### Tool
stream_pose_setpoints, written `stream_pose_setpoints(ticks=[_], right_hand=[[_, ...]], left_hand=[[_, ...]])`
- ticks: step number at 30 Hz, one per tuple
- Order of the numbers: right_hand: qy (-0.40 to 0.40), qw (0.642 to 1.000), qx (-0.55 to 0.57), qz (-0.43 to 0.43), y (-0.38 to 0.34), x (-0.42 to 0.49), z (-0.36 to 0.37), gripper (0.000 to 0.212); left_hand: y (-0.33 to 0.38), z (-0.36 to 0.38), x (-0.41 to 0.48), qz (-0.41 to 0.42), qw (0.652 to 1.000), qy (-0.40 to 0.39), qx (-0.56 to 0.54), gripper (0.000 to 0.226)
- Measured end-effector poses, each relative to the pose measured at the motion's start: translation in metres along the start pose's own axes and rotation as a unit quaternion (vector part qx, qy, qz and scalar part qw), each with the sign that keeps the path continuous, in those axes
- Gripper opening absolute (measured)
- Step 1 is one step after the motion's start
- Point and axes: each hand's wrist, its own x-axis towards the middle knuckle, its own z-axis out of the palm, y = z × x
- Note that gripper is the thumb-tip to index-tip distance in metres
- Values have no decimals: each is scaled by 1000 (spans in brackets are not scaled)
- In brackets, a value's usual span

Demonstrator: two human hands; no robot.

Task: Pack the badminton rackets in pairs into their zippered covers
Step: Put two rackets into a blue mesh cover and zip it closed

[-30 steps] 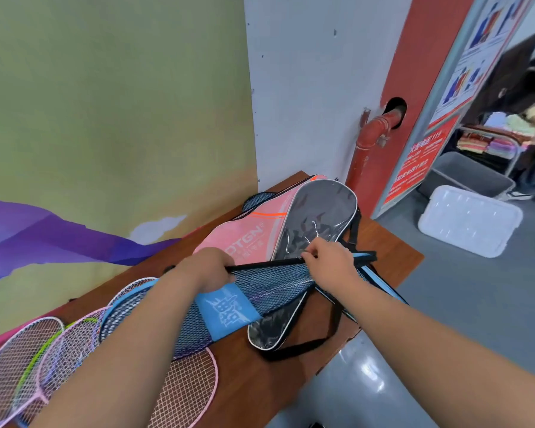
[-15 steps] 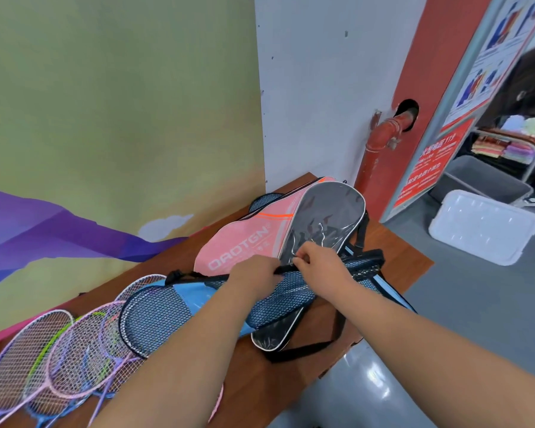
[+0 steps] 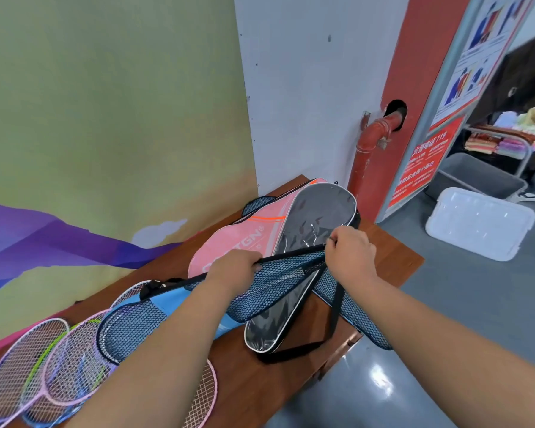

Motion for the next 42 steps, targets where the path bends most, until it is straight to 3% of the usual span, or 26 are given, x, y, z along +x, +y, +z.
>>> stream_pose_setpoints(ticks=[3, 8, 12, 16, 21, 24, 26, 29, 34, 36, 39, 42], right_hand=[[47, 999, 6, 27, 12, 10, -8, 17], [26, 976, 181, 117, 36, 24, -22, 14], [37, 963, 221, 150, 56, 27, -33, 14], [18, 949, 250, 192, 66, 29, -31, 14], [14, 945, 252, 209, 75, 34, -24, 15], [-27, 939, 280, 199, 75, 35, -20, 22], [-95, 910, 345, 207, 72, 35, -16, 40], [-233, 831, 448, 234, 59, 26, -9, 68], [-340, 778, 502, 165, 8, 14, 16, 91], [-364, 747, 534, 154, -22, 9, 19, 90], [-372, 706, 581, 161, -57, 7, 29, 71], [-383, 677, 610, 149, -88, 6, 37, 70]], left_hand=[[-4, -4, 1, -8, 1000, 0, -24, 15], [-5, -17, -2, -9, 997, -3, -77, 17], [-3, -29, -5, -21, 992, -7, -128, 16], [9, -36, -7, -32, 983, -7, -182, 29], [10, -39, -13, -42, 966, -19, -255, 15], [6, -39, -18, -55, 959, -22, -279, 14], [1, -41, -23, -64, 957, -17, -282, 14], [-9, -46, -31, -83, 958, -3, -275, 17], [-17, -61, -43, -110, 955, 15, -276, 27], [-18, -70, -49, -114, 957, 28, -267, 25], [-20, -84, -61, -121, 953, 52, -274, 22], [-33, -94, -79, -140, 940, 79, -300, 21]])
